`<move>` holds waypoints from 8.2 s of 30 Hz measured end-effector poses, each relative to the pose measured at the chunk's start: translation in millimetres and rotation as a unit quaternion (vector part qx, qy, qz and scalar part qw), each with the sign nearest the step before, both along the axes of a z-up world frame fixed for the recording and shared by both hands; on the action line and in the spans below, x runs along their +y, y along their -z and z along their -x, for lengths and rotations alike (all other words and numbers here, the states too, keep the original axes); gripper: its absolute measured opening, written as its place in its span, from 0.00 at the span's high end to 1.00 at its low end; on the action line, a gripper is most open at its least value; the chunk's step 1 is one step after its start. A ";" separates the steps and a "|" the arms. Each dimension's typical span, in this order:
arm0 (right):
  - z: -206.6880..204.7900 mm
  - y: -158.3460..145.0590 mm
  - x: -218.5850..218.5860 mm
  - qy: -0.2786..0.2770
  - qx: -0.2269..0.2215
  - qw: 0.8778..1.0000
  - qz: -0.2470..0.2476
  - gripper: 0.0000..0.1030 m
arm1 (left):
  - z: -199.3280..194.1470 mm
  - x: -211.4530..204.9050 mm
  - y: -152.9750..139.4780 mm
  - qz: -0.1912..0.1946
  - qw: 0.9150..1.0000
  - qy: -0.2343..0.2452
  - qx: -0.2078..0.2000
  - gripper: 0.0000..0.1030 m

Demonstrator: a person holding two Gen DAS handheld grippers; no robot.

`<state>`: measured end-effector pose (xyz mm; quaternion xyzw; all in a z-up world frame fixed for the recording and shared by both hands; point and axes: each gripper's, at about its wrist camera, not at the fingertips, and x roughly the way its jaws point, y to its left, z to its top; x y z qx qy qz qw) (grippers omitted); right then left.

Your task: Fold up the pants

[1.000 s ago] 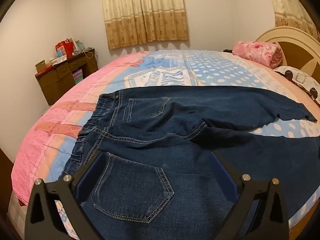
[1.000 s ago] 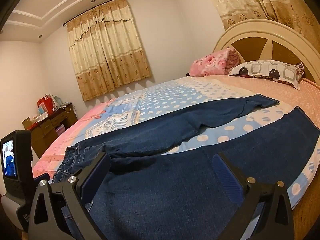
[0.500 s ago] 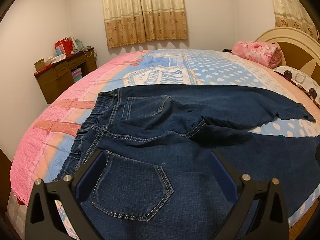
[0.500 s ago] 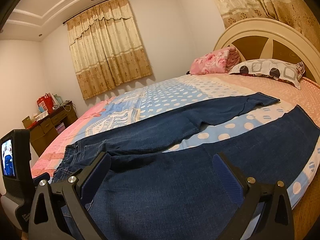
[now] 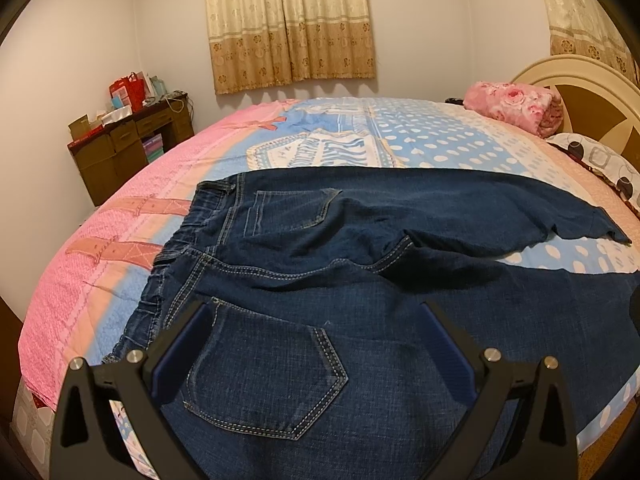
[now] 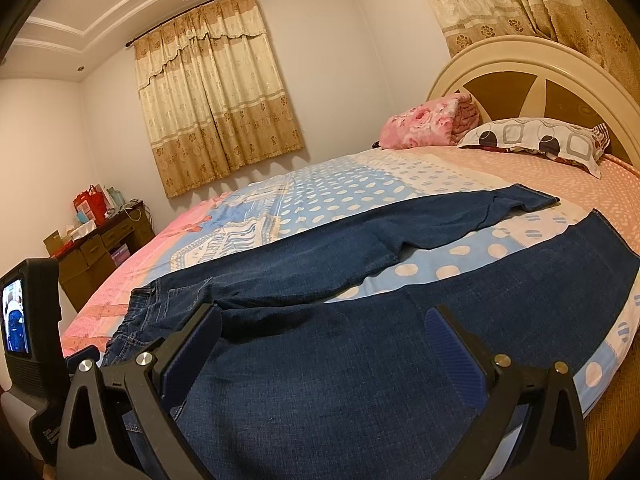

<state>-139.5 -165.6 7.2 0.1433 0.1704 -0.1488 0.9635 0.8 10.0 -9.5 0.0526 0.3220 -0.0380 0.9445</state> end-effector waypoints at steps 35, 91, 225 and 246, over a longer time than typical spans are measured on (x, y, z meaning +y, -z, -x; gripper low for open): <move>0.3 3.9 3.4 -0.002 0.005 1.000 0.000 0.01 | 1.6 2.9 2.1 0.004 1.000 0.000 0.001 0.00; -137.3 34.6 -68.5 -0.088 0.081 0.993 -0.020 0.01 | -315.7 -10.3 10.8 0.086 0.960 -0.197 0.177 0.16; -190.8 47.6 -282.6 -0.079 -0.001 0.921 -0.381 0.12 | -126.1 113.0 -5.4 0.418 0.905 0.062 -0.051 0.90; -313.1 68.5 -397.2 0.037 0.153 0.913 -0.376 0.97 | -133.9 113.7 -14.4 0.395 0.916 0.055 -0.052 0.90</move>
